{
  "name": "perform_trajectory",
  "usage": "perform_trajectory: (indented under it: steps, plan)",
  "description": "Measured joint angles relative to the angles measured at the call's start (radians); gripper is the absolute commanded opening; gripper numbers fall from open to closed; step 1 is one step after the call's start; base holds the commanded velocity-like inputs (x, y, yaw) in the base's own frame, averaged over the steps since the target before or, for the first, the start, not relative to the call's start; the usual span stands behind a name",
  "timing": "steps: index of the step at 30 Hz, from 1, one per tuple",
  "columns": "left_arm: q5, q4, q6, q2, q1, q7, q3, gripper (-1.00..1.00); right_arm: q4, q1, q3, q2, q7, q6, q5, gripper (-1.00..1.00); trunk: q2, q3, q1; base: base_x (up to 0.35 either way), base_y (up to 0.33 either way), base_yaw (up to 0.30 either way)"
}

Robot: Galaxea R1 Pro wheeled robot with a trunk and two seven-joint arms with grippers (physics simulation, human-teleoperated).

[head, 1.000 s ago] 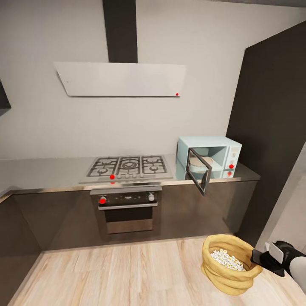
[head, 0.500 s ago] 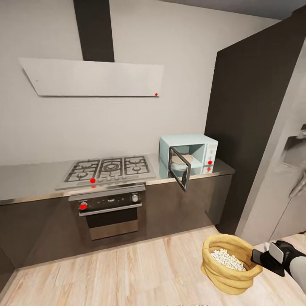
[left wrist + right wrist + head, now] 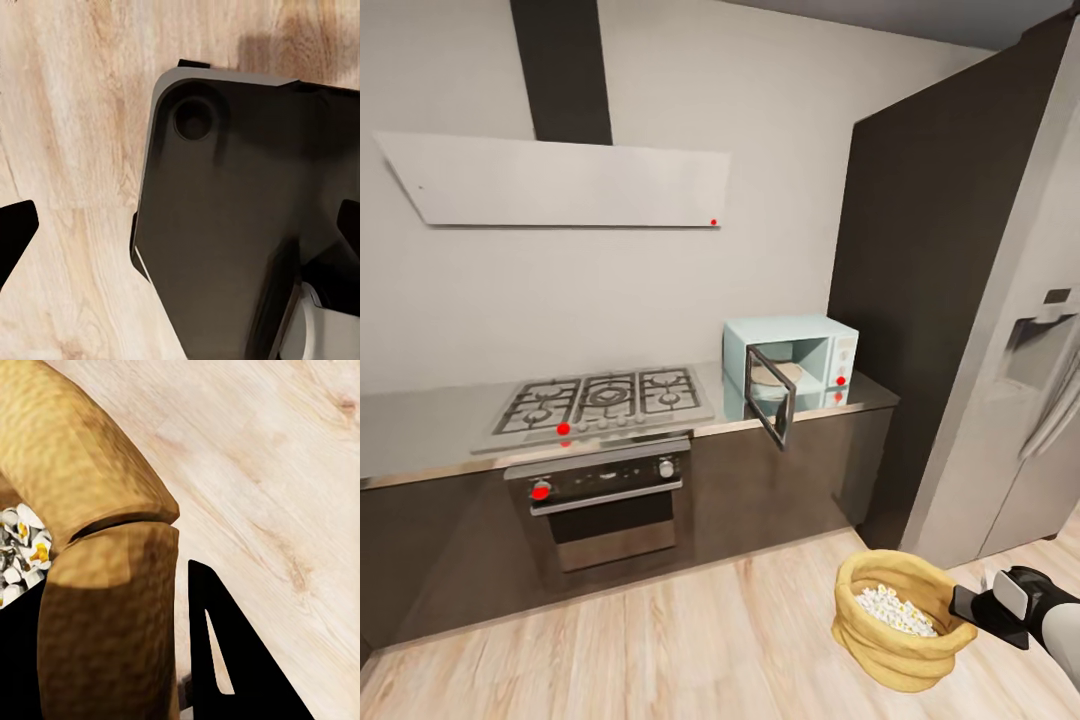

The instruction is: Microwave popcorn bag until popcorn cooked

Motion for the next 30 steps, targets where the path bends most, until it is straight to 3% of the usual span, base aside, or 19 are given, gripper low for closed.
perform_trajectory:
  steps: [20,23,27,29,30]
  plan:
    - [0.002,0.001,0.001,0.000,0.000,0.001,0.001,1.00,-0.001,0.000,0.004,-0.001,0.004,0.021,0.008,-1.00,0.000,0.000,0.000,0.281,-0.123,0.000]
    - [0.002,0.001,0.001,0.000,0.000,0.001,0.001,1.00,-0.097,-0.001,0.011,-0.001,0.005,0.134,0.012,-1.00,0.000,0.000,0.000,0.260,-0.180,0.000]
    - [0.002,0.001,0.001,0.000,0.000,0.001,0.001,1.00,-0.362,0.000,0.018,0.002,0.007,0.389,0.013,-1.00,0.000,0.000,0.000,0.243,-0.176,0.000]
    - [0.001,0.001,0.001,0.000,0.000,0.001,0.001,1.00,-0.437,0.000,0.017,0.005,0.007,0.461,0.012,-1.00,0.000,0.000,0.000,0.100,-0.072,0.000]
    - [0.005,0.000,0.000,0.005,0.000,0.001,0.002,1.00,-0.432,-0.005,0.016,0.011,0.009,0.466,0.005,-1.00,0.001,0.000,0.000,0.000,0.000,0.000]
